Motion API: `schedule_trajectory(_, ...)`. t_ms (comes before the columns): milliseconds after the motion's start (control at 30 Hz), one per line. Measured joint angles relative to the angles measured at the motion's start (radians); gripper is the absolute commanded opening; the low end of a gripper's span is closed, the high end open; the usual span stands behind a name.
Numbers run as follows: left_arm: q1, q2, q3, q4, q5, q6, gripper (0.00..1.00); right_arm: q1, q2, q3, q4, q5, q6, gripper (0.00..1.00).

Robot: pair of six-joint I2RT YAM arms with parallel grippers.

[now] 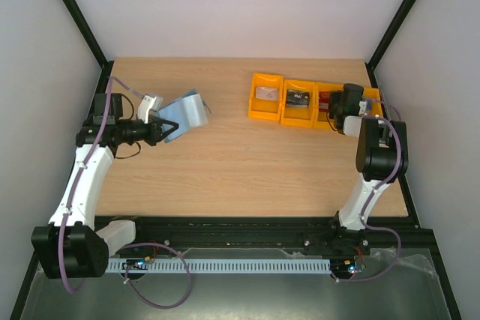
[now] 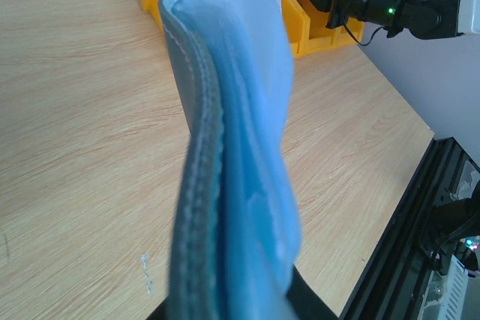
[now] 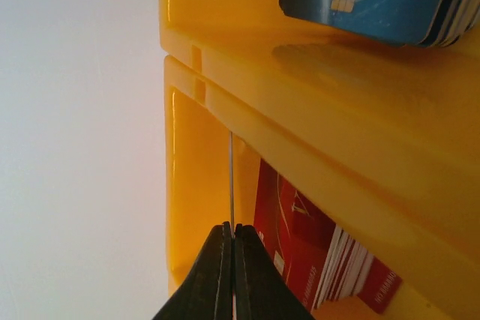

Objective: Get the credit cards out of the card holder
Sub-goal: Place the credit card in the storage box.

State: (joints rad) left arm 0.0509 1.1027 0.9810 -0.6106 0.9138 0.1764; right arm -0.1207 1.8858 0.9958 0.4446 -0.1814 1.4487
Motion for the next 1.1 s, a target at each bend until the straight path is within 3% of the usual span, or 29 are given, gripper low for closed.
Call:
schedule_trajectory(300,0.000,0.032,0.000,-0.001,0.004,0.005,0.02,0.017,0.087,0.095,-0.046,0.026,0.035,0.04)
schedule_trajectory(533,0.001,0.040,0.000,-0.002,0.004,0.014,0.02,0.023,0.098,0.116,-0.051,0.042,0.050,0.55)
schedule_trajectory(700,0.008,0.043,0.000,-0.006,0.003,0.018,0.02,0.023,0.097,0.117,-0.050,0.016,0.051,0.75)
schedule_trajectory(833,0.010,0.055,0.000,-0.006,0.009,0.018,0.02,0.024,0.078,0.117,-0.063,0.001,0.044,1.00)
schedule_trajectory(1100,0.010,0.063,0.001,-0.010,0.005,0.022,0.02,0.028,-0.048,0.137,-0.166,0.032,-0.020,0.98)
